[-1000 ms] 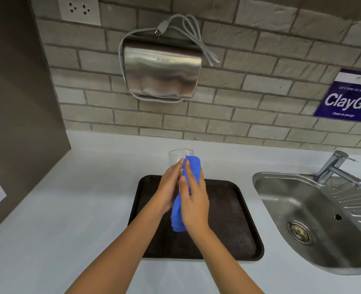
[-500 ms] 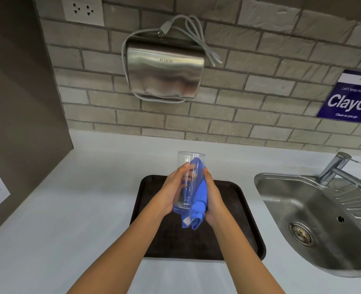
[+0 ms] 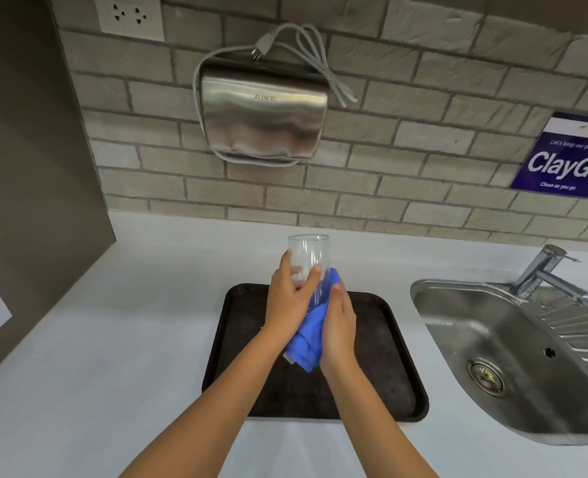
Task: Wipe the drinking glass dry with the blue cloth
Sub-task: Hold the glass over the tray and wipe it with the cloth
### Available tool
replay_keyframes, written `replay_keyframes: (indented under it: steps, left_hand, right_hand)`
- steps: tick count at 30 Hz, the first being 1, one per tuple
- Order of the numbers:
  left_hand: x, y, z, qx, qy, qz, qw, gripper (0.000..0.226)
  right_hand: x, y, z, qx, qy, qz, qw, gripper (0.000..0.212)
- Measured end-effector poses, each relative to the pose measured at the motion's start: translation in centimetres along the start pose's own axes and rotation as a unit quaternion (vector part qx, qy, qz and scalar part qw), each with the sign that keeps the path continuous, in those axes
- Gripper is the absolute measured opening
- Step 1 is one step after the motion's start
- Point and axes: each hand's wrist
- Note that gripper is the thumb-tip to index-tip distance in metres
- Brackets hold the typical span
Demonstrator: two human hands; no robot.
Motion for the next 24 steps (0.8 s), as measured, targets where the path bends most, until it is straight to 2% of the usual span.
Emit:
replay_keyframes:
  steps: [2,5,7,9,12,15,16,18,21,22,24]
  left_hand:
    - [-0.1,0.2,0.1,0.053,-0.001,-0.058,0.997,0.07]
    - [0.6,0.1,0.4,0.128,-0.031,-0.16,0.978,0.057]
    - [1.2,-0.3,0.1,0.144,-0.059,-0.221,0.963,0.053]
    - [1.8,-0.5,-0.3,0.126,-0.093,-0.226,0.961,0.052]
    - [1.9,-0.7,-1.0,0.126,-0.135,-0.237,0.954,0.049]
    - [1.7,-0.2,-1.3,0.132,-0.149,-0.248,0.948,0.047]
    - [1.7,0.2,-1.3,0.128,-0.15,-0.25,0.948,0.045]
    - [1.7,0.8,-1.1,0.121,-0.143,-0.255,0.949,0.044]
    - [1.8,1.1,-0.6,0.109,-0.147,-0.258,0.949,0.053]
    - [1.8,1.0,-0.5,0.106,-0.152,-0.255,0.949,0.055]
    - [1.8,1.0,-0.4,0.106,-0.154,-0.248,0.95,0.057]
  right_hand:
    - [-0.4,0.9,-1.3,0.099,-0.015,-0.101,0.99,0.037]
    - [-0.7,2.5,-3.1,0.179,-0.06,-0.187,0.964,0.044]
    - [-0.8,2.4,-3.1,0.23,-0.085,-0.264,0.933,0.046]
    - [-1.0,1.2,-2.3,0.218,-0.109,-0.251,0.937,0.042]
    - [-0.9,-0.9,0.0,0.157,-0.136,-0.156,0.966,0.042]
    - [-0.8,-2.8,2.1,0.047,-0.114,-0.083,0.989,0.044]
    - [-0.8,-2.9,2.0,0.038,-0.107,-0.081,0.99,0.045]
    - [-0.8,-2.4,1.0,0.082,-0.1,-0.117,0.985,0.045]
    - [-1.2,-1.0,-1.2,0.205,-0.111,-0.265,0.936,0.041]
    - [-1.4,-0.9,-1.6,0.223,-0.116,-0.282,0.926,0.041]
    - [-1.5,-1.6,-1.5,0.209,-0.128,-0.245,0.938,0.04]
Point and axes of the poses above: each hand's wrist, its own z-axis towards the middle knuckle, its own x-axis out of the back of the hand, y = z × x, and after that the axes turned 9 degrees about z, right-handed
